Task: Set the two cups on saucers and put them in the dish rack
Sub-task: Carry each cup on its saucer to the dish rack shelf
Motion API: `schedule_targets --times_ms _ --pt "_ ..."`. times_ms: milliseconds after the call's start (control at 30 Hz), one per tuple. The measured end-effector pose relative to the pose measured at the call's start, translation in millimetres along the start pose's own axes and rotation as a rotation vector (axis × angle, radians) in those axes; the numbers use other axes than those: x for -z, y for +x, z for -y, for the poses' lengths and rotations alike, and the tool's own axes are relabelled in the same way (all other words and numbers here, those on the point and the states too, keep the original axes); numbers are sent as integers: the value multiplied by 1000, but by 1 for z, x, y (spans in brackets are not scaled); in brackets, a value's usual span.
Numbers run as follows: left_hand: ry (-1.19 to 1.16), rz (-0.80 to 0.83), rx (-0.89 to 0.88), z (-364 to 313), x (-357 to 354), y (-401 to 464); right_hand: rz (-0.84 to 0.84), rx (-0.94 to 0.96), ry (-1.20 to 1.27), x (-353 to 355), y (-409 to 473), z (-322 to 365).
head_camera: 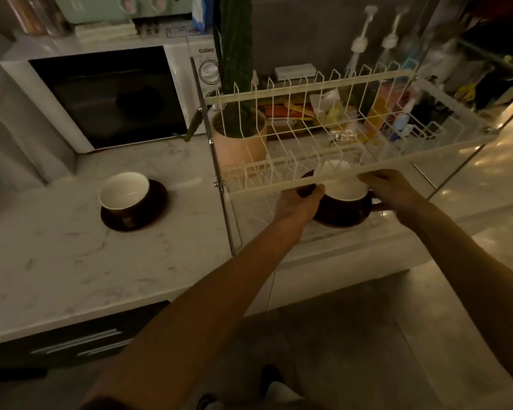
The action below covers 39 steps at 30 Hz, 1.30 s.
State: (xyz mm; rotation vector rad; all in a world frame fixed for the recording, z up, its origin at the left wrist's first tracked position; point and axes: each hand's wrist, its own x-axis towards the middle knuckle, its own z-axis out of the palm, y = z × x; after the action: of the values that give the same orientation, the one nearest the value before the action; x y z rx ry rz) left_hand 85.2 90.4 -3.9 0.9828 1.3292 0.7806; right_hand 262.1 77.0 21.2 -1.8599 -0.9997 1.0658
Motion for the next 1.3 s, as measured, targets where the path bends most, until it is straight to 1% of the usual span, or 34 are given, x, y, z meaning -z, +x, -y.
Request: schedule_targets --times_ms 167,233,333,433,533,667,833,1033,1100,1167,1233,1300 --pt "38 15 21 -9 -15 26 13 6 -6 5 27 2" --pt "48 -9 22 -8 -23 35 10 13 -11 8 34 0" --pt "12 -28 10 -6 -32 46 13 40 -10 14 41 -2" --pt "-54 2 -12 -2 -37 53 17 54 8 17 43 -3" --pt "-63 20 -69 6 -40 61 7 73 41 19 41 0" --pt "-101 31 -86 17 -43 70 4 92 17 23 43 -1" --pt "-55 48 -71 21 -46 75 -19 89 33 24 47 -7" --pt "-37 109 -30 17 -41 72 -33 113 2 26 53 -10" --pt "-27 118 -57 13 -41 70 -36 110 -7 26 52 -12" --pt "19 127 -91 6 -41 67 -43 111 -19 24 51 -11" --pt "95 126 -83 0 -41 62 -37 114 -30 20 48 -9" --pt "121 156 -77 -7 -38 53 -42 122 -47 17 45 -6"
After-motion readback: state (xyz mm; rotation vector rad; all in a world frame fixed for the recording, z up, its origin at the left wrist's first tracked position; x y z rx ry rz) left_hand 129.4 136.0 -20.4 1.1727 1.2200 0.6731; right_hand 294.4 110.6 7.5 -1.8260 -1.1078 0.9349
